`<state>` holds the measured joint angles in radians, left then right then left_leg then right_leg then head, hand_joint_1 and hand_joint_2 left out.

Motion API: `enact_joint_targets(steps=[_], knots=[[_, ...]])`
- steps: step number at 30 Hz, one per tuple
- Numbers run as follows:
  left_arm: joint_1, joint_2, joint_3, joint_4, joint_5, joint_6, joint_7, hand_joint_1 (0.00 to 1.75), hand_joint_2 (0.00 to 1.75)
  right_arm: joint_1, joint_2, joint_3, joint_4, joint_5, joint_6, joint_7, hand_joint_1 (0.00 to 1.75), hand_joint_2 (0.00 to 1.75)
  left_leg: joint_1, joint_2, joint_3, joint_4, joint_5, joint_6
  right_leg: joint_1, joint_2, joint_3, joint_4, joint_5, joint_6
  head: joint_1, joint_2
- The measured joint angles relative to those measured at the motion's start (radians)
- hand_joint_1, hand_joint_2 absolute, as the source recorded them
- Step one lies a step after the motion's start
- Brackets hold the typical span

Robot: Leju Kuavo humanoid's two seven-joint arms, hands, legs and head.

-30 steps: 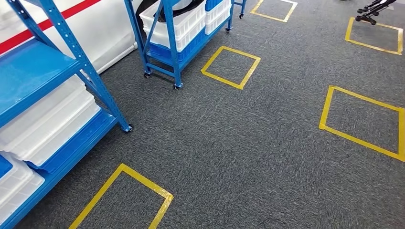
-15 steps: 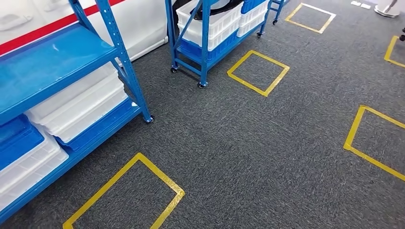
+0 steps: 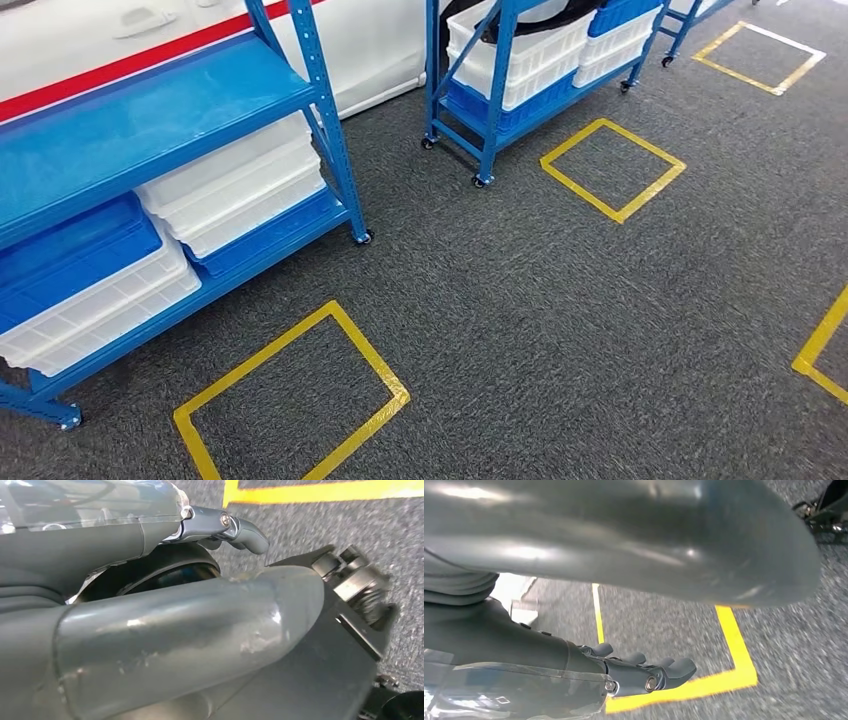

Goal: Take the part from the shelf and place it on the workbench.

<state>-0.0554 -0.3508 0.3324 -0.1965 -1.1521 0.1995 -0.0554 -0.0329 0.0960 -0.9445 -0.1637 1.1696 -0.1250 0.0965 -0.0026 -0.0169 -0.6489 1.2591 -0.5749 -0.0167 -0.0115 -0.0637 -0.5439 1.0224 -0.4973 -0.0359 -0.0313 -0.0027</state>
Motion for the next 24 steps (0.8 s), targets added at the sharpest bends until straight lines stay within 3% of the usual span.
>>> enact_joint_targets(steps=[1, 3, 5, 7, 9, 11, 12, 13, 14, 15, 16, 18, 20, 22, 24], knots=[[0.003, 0.0, 0.001, 0.0, 0.0, -0.001, 0.0, 0.0, 0.0, -0.001, -0.001, 0.0, 0.0, 0.0, 0.0, 0.0, 0.0, 0.0, -0.002, 0.01, 0.037, -0.06, 0.031, 0.006, 0.002, -0.012, 0.002, 0.0, -0.001, -0.001, 0.0, 0.0], [0.009, 0.0, 0.004, 0.0, 0.001, -0.002, 0.001, 0.0, 0.0, -0.003, -0.002, 0.0, 0.0, 0.002, 0.001, 0.0, 0.0, 0.0, -0.013, 0.056, 0.107, -0.192, 0.074, 0.022, 0.008, -0.032, 0.004, 0.002, -0.002, 0.002, 0.0, 0.0], [0.013, -0.001, 0.009, 0.0, 0.002, -0.003, 0.0, 0.0, 0.0, -0.005, -0.002, 0.0, 0.001, 0.004, 0.001, 0.0, 0.0, 0.0, -0.021, 0.082, 0.127, -0.248, 0.081, 0.035, 0.011, -0.051, 0.003, 0.003, -0.003, 0.009, 0.0, 0.0], [0.014, -0.002, 0.012, 0.0, 0.002, -0.005, -0.001, 0.0, 0.0, -0.01, -0.002, 0.0, 0.001, 0.006, 0.001, 0.0, 0.0, 0.0, -0.019, 0.063, 0.126, -0.258, 0.09, 0.044, 0.009, -0.063, 0.006, 0.002, -0.003, 0.019, 0.0, 0.0], [0.013, -0.003, 0.013, 0.0, 0.003, -0.007, -0.002, 0.0, 0.0, -0.012, -0.001, 0.0, 0.001, 0.007, 0.001, 0.0, 0.0, 0.0, -0.012, 0.043, 0.13, -0.271, 0.103, 0.054, 0.006, -0.019, -0.004, 0.029, -0.026, 0.03, 0.0, 0.0], [0.011, -0.004, 0.014, 0.0, 0.004, -0.008, -0.002, 0.0, 0.0, -0.01, 0.003, 0.0, 0.001, 0.007, 0.001, 0.0, 0.0, 0.0, -0.008, 0.025, 0.128, -0.276, 0.112, 0.06, 0.0, 0.042, -0.048, 0.127, -0.086, 0.039, 0.0, 0.0], [0.01, -0.004, 0.014, 0.0, 0.005, -0.009, -0.002, 0.0, 0.0, -0.008, 0.006, 0.0, 0.001, 0.007, 0.001, 0.0, 0.0, 0.0, -0.008, 0.015, 0.125, -0.275, 0.114, 0.061, -0.003, 0.054, -0.078, 0.19, -0.116, 0.042, 0.0, 0.0], [0.01, -0.004, 0.014, 0.0, 0.005, -0.011, -0.002, 0.0, 0.0, -0.005, 0.008, 0.0, 0.001, 0.007, 0.001, 0.0, 0.0, 0.0, -0.007, 0.003, 0.124, -0.274, 0.114, 0.061, -0.006, 0.057, -0.102, 0.238, -0.13, 0.045, 0.0, 0.0], [0.009, -0.004, 0.014, 0.0, 0.006, -0.012, -0.002, 0.0, 0.0, -0.004, 0.01, 0.0, 0.001, 0.007, 0.001, 0.0, 0.0, 0.0, -0.007, -0.011, 0.122, -0.271, 0.114, 0.06, -0.009, 0.058, -0.113, 0.256, -0.125, 0.048, 0.0, 0.0], [0.008, -0.004, 0.014, 0.0, 0.006, -0.013, -0.002, 0.0, 0.0, -0.002, 0.012, 0.0, 0.001, 0.007, 0.001, 0.0, 0.0, 0.0, -0.005, -0.026, 0.122, -0.268, 0.113, 0.058, -0.012, 0.06, -0.106, 0.239, -0.1, 0.05, 0.0, 0.0], [0.007, -0.005, 0.014, 0.0, 0.006, -0.014, -0.002, 0.0, 0.0, -0.002, 0.012, 0.0, 0.001, 0.007, 0.0, 0.0, 0.0, 0.0, -0.004, -0.041, 0.122, -0.263, 0.111, 0.054, -0.016, 0.066, -0.084, 0.187, -0.06, 0.052, 0.0, 0.0], [0.004, -0.005, 0.014, 0.0, 0.006, -0.015, -0.002, 0.0, 0.0, 0.0, 0.012, 0.0, 0.001, 0.008, 0.0, 0.0, 0.0, 0.0, -0.001, -0.064, 0.117, -0.251, 0.105, 0.043, -0.023, 0.11, -0.034, 0.069, -0.003, 0.054, 0.0, 0.0], [0.002, -0.005, 0.014, 0.0, 0.007, -0.016, -0.002, 0.0, 0.0, 0.001, 0.012, 0.0, 0.001, 0.01, 0.0, -0.001, 0.0, 0.0, 0.001, -0.081, 0.106, -0.242, 0.103, 0.029, -0.023, 0.142, -0.017, 0.021, 0.005, 0.05, 0.0, 0.0], [0.001, -0.005, 0.014, 0.0, 0.007, -0.017, -0.002, 0.0, 0.0, -0.001, 0.012, 0.0, 0.001, 0.013, 0.0, -0.001, 0.0, 0.0, 0.004, -0.099, 0.098, -0.241, 0.105, 0.016, -0.02, 0.126, -0.017, 0.019, 0.006, 0.039, 0.0, 0.0], [0.001, -0.005, 0.015, 0.0, 0.008, -0.017, -0.001, 0.0, 0.0, -0.003, 0.012, 0.0, 0.001, 0.014, 0.0, 0.0, 0.0, 0.0, 0.005, -0.089, 0.092, -0.233, 0.1, 0.008, -0.021, 0.107, -0.015, 0.014, 0.008, 0.028, 0.0, 0.0]])
